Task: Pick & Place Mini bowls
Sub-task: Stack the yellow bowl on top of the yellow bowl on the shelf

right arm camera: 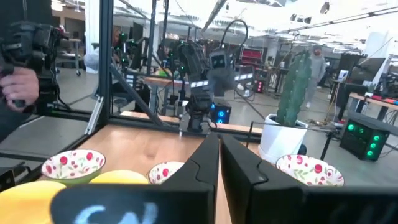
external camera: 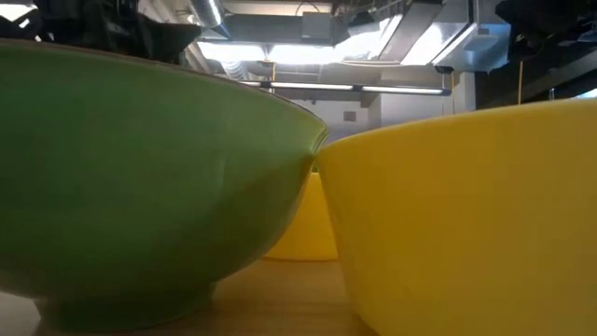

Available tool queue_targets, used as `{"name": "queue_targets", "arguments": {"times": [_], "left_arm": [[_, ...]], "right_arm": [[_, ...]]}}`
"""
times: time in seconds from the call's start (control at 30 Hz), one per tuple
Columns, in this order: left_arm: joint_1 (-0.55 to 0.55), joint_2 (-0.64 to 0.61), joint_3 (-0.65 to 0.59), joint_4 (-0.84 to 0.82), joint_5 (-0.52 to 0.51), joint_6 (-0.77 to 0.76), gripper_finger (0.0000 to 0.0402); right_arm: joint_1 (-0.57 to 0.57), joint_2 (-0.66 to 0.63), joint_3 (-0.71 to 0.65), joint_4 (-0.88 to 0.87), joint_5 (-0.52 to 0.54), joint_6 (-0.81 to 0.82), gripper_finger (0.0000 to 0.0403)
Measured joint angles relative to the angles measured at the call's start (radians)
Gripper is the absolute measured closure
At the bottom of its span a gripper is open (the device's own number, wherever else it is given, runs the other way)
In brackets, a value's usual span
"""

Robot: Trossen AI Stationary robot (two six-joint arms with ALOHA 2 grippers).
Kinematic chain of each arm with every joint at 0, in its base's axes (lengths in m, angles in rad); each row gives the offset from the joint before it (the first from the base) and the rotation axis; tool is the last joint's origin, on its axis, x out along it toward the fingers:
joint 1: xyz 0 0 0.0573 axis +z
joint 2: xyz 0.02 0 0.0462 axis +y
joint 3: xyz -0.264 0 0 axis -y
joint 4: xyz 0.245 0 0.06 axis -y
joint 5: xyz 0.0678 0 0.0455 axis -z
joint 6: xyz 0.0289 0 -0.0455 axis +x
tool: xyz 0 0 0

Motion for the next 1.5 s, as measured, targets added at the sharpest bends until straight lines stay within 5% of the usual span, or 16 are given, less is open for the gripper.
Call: {"name": "queue_targets", "arguments": {"times": [0.1,0.37,0.87,1.07,1.23,1.5], "left_arm": [[-0.005,0.018,0.0,0.041,0.001,-0.008,0.04],[-0.055,0.097,0.0,0.081,-0.197,-0.011,0.04],[-0.055,0.099,0.0,0.079,-0.219,0.002,0.0396],[-0.055,0.099,0.0,0.074,-0.219,-0.002,0.0396],[-0.055,0.099,0.0,0.074,-0.219,-0.024,0.0396],[-0.055,0.099,0.0,0.058,-0.219,-0.024,0.0396]], "right_arm": [[0.0,0.0,0.0,-0.01,-0.001,0.004,0.0384],[0.0,0.0,0.0,-0.044,-0.002,0.035,0.0384],[0.0,0.0,-0.015,-0.055,-0.002,0.041,0.0384],[0.0,0.027,-0.045,0.112,-0.018,0.092,0.0385],[0.001,0.183,0.027,0.11,-0.068,0.092,0.0398],[0.044,0.655,0.311,-0.014,-0.141,0.208,0.0397]]}}
